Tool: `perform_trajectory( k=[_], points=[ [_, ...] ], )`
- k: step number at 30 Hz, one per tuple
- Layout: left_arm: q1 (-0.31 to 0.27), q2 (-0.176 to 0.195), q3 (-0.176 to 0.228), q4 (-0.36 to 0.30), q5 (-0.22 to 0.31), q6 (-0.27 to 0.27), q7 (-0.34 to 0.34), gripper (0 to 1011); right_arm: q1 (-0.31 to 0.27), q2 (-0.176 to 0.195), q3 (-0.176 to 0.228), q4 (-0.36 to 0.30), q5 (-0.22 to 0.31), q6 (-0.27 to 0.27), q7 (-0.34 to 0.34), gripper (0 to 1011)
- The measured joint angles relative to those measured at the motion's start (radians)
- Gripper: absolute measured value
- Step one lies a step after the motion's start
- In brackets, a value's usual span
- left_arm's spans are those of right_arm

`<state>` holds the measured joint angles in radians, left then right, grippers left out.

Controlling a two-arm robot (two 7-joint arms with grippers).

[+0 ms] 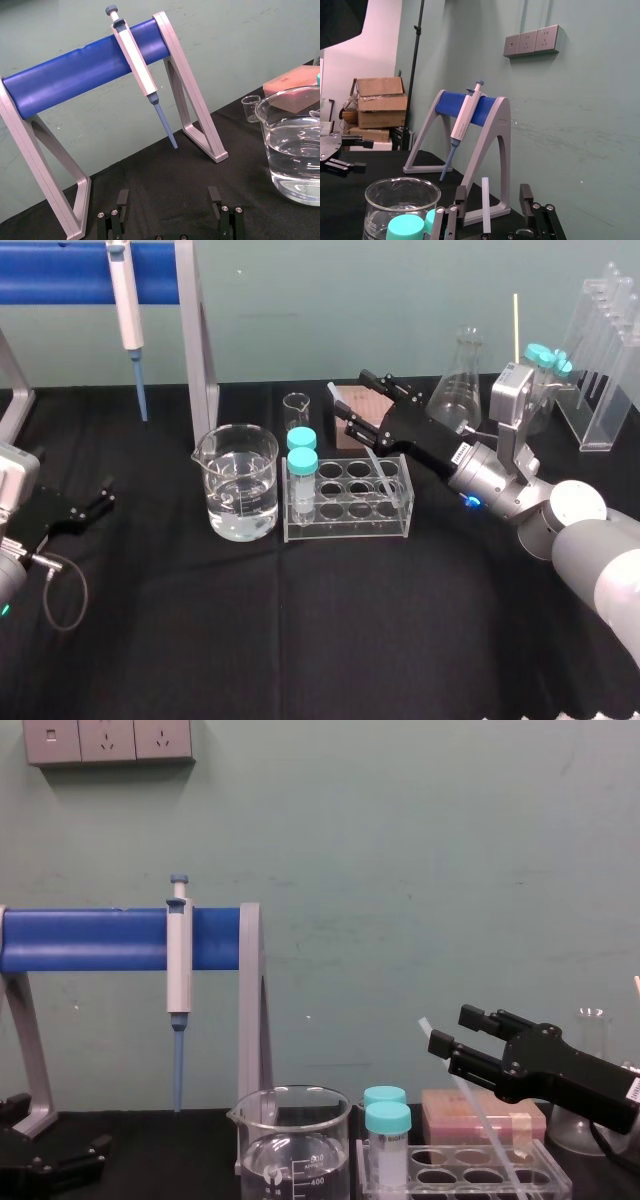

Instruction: Pick up the stirring rod with one hand, then place it down.

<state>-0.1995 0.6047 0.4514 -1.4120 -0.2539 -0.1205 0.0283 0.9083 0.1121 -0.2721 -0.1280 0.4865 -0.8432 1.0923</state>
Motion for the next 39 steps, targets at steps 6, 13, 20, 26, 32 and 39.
perform_trajectory(
  k=[6, 13, 20, 26, 32, 39],
  points=[
    [0.0, 0.0, 0.0, 0.0, 0.0, 0.0, 0.0, 1000, 0.0, 0.0, 0.0, -0.001, 0.0, 0.0, 0.0, 821],
    [0.0, 0.0, 0.0, 0.0, 0.0, 0.0, 0.0, 1000, 0.0, 0.0, 0.0, -0.001, 0.0, 0.0, 0.0, 1003],
    [0.0, 0.0, 0.0, 0.0, 0.0, 0.0, 0.0, 1000, -0.14, 0.053, -0.036, -0.3, -0.027, 0.113, -0.126, 1003],
    [0.0, 0.0, 0.0, 0.0, 0.0, 0.0, 0.0, 1000, -0.233, 0.084, -0.028, -0.501, -0.038, 0.192, -0.201, 1003],
    [0.0, 0.0, 0.0, 0.0, 0.0, 0.0, 0.0, 1000, -0.337, 0.114, -0.006, -0.722, -0.031, 0.295, -0.311, 1003],
    [0.0, 0.0, 0.0, 0.0, 0.0, 0.0, 0.0, 1000, -0.423, 0.129, 0.021, -0.885, -0.016, 0.41, -0.434, 1003]
  ],
)
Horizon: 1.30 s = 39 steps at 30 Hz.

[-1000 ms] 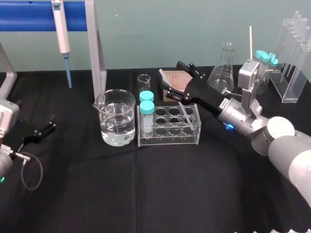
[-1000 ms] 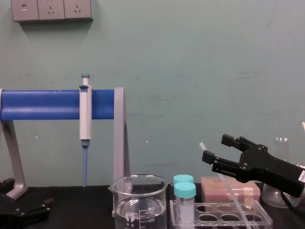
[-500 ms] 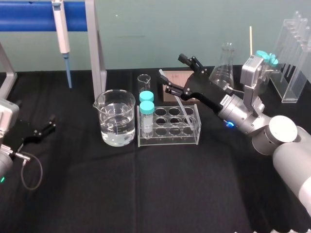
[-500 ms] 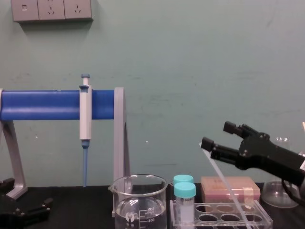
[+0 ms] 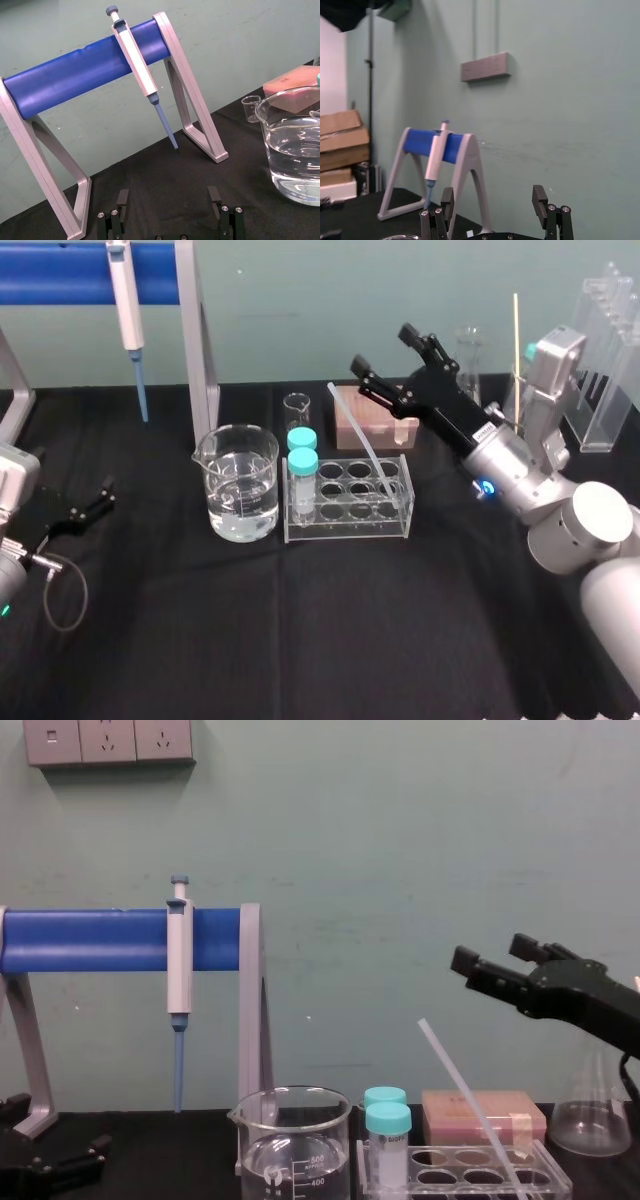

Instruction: Pick up the stirring rod with one hand, then place it down.

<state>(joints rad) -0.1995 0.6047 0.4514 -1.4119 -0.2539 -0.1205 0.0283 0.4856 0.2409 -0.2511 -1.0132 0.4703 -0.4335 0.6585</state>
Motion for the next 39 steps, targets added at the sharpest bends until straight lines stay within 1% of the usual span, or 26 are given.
perform_trajectory(
  k=[1, 2, 3, 5, 6, 9, 10, 13, 14, 16, 17, 19, 20, 22, 23, 30, 35, 39],
  points=[
    [0.0, 0.0, 0.0, 0.0, 0.0, 0.0, 0.0, 1000, -0.02, 0.003, 0.006, -0.038, 0.001, 0.031, -0.03, 1003],
    [0.0, 0.0, 0.0, 0.0, 0.0, 0.0, 0.0, 1000, -0.03, 0.004, 0.008, -0.055, 0.002, 0.046, -0.047, 1003],
    [0.0, 0.0, 0.0, 0.0, 0.0, 0.0, 0.0, 1000, -0.051, 0.007, 0.013, -0.09, 0.002, 0.076, -0.077, 1003],
    [0.0, 0.0, 0.0, 0.0, 0.0, 0.0, 0.0, 1000, -0.069, 0.009, 0.017, -0.121, 0.002, 0.105, -0.103, 1003],
    [0.0, 0.0, 0.0, 0.0, 0.0, 0.0, 0.0, 1000, -0.088, 0.012, 0.021, -0.151, 0.003, 0.134, -0.129, 1003],
    [0.0, 0.0, 0.0, 0.0, 0.0, 0.0, 0.0, 1000, -0.113, 0.016, 0.024, -0.189, 0.004, 0.175, -0.165, 1003],
    [0.0, 0.0, 0.0, 0.0, 0.0, 0.0, 0.0, 1000, -0.129, 0.018, 0.026, -0.213, 0.003, 0.203, -0.187, 1003],
    [0.0, 0.0, 0.0, 0.0, 0.0, 0.0, 0.0, 1000, -0.153, 0.022, 0.027, -0.244, 0.002, 0.24, -0.216, 1003],
    [0.0, 0.0, 0.0, 0.0, 0.0, 0.0, 0.0, 1000, -0.168, 0.024, 0.027, -0.264, 0.0, 0.263, -0.235, 1003],
    [0.0, 0.0, 0.0, 0.0, 0.0, 0.0, 0.0, 1000, -0.182, 0.026, 0.027, -0.282, -0.002, 0.282, -0.251, 1003],
    [0.0, 0.0, 0.0, 0.0, 0.0, 0.0, 0.0, 1000, -0.197, 0.028, 0.027, -0.302, -0.006, 0.304, -0.27, 1003],
    [0.0, 0.0, 0.0, 0.0, 0.0, 0.0, 0.0, 1000, -0.212, 0.03, 0.027, -0.321, -0.009, 0.326, -0.289, 1003],
    [0.0, 0.0, 0.0, 0.0, 0.0, 0.0, 0.0, 1000, -0.227, 0.032, 0.028, -0.34, -0.014, 0.346, -0.308, 1003],
    [0.0, 0.0, 0.0, 0.0, 0.0, 0.0, 0.0, 1000, -0.24, 0.032, 0.028, -0.356, -0.018, 0.368, -0.327, 1003],
    [0.0, 0.0, 0.0, 0.0, 0.0, 0.0, 0.0, 1000, -0.256, 0.032, 0.028, -0.374, -0.024, 0.391, -0.348, 1003],
    [0.0, 0.0, 0.0, 0.0, 0.0, 0.0, 0.0, 1000, -0.3, 0.022, 0.027, -0.415, -0.051, 0.47, -0.422, 1003],
    [0.0, 0.0, 0.0, 0.0, 0.0, 0.0, 0.0, 1000, -0.315, 0.013, 0.025, -0.428, -0.07, 0.489, -0.441, 1003],
    [0.0, 0.0, 0.0, 0.0, 0.0, 0.0, 0.0, 1000, -0.316, 0.012, 0.025, -0.428, -0.071, 0.49, -0.441, 1003]
  ],
)
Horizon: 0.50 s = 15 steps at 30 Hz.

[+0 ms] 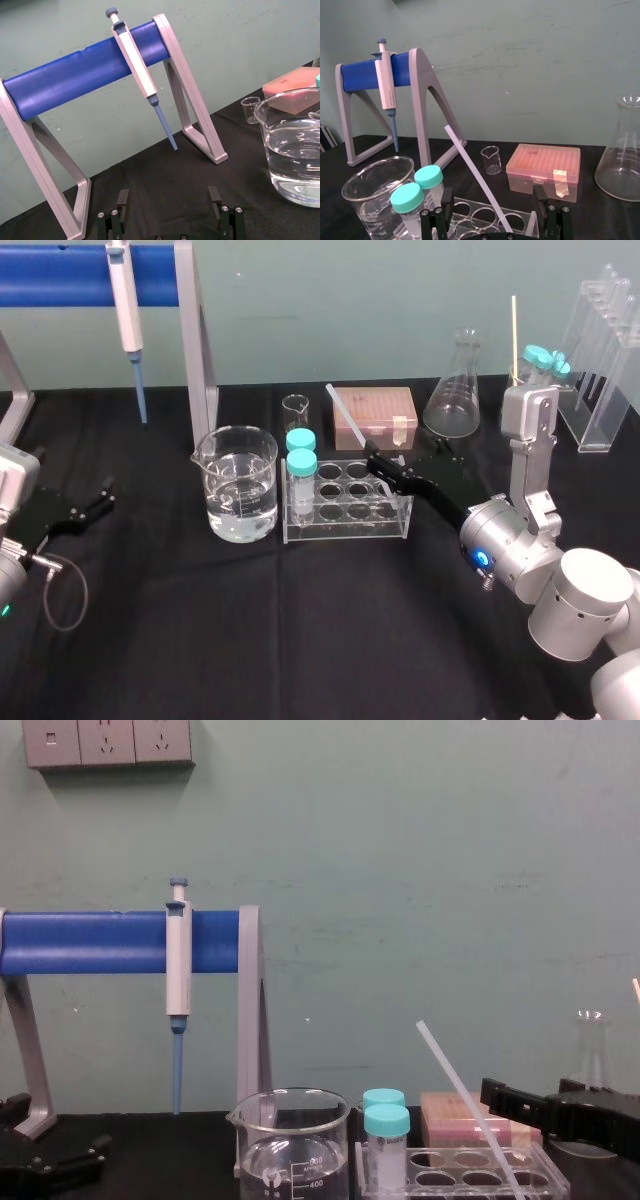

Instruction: Pick up the stirring rod with one hand, then place it down.

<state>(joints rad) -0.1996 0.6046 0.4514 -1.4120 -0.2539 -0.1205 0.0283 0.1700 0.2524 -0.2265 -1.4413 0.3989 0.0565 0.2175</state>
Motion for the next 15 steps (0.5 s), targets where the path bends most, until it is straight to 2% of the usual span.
perform_trajectory(
  k=[15],
  points=[
    [0.0, 0.0, 0.0, 0.0, 0.0, 0.0, 0.0, 1000, 0.002, 0.001, 0.0, 0.001, 0.001, -0.002, 0.0, 1003]
  ],
)
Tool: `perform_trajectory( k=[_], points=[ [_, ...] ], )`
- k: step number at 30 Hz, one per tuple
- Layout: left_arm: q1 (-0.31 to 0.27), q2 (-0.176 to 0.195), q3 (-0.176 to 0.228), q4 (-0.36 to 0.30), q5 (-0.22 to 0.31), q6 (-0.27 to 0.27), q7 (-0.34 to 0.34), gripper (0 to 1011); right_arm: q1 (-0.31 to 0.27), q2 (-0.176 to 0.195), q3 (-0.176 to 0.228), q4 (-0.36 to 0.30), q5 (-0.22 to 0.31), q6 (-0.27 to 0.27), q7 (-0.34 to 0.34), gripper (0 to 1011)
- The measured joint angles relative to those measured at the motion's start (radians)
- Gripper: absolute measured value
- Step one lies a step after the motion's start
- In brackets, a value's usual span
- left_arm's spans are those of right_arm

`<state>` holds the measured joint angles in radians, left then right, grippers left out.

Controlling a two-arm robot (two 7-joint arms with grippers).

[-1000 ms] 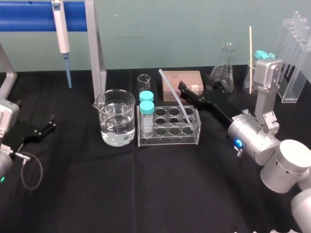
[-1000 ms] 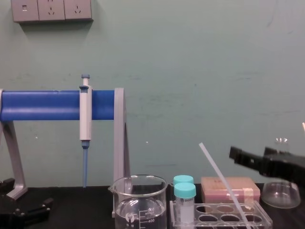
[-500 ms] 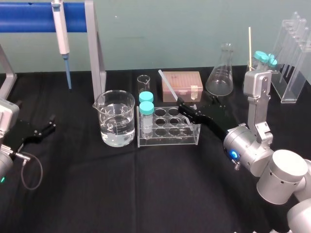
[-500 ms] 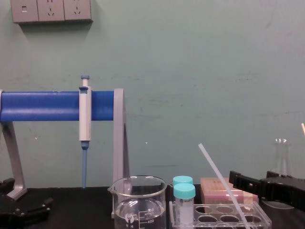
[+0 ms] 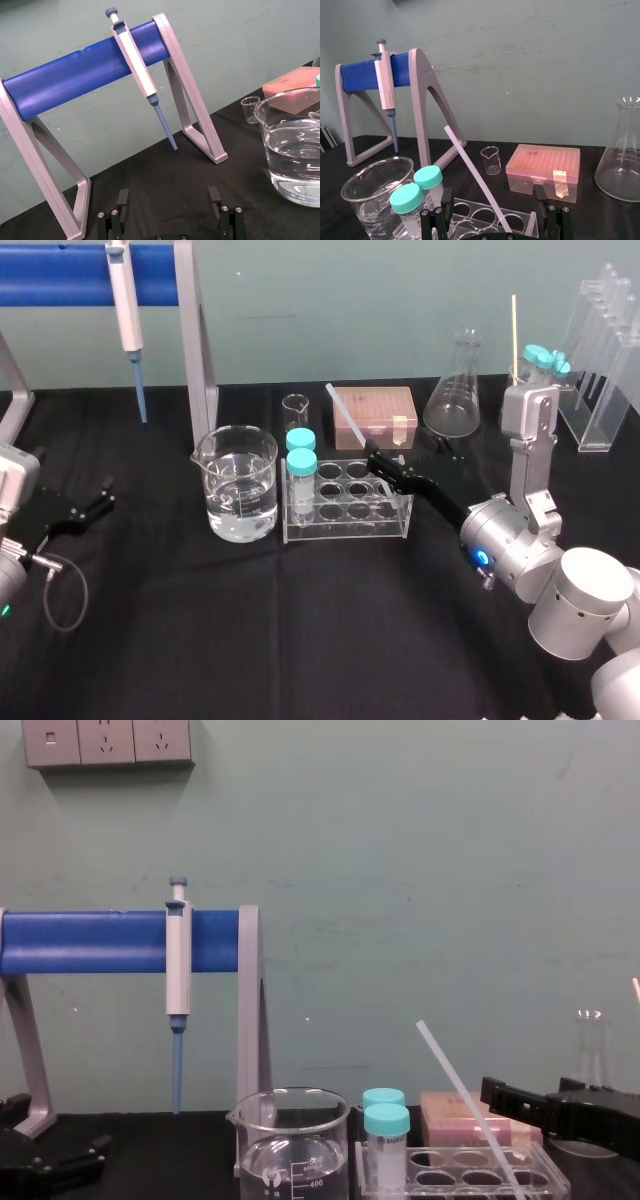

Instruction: Pick up the stirring rod with one hand, then place it down.

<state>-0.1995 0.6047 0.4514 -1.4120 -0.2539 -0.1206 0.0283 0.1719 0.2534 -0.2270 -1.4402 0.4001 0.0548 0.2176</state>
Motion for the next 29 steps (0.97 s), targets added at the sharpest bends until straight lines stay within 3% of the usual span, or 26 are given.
perform_trajectory(
  k=[29],
  points=[
    [0.0, 0.0, 0.0, 0.0, 0.0, 0.0, 0.0, 1000, 0.001, 0.0, 0.0, 0.001, 0.002, -0.002, 0.001, 1003]
  ],
)
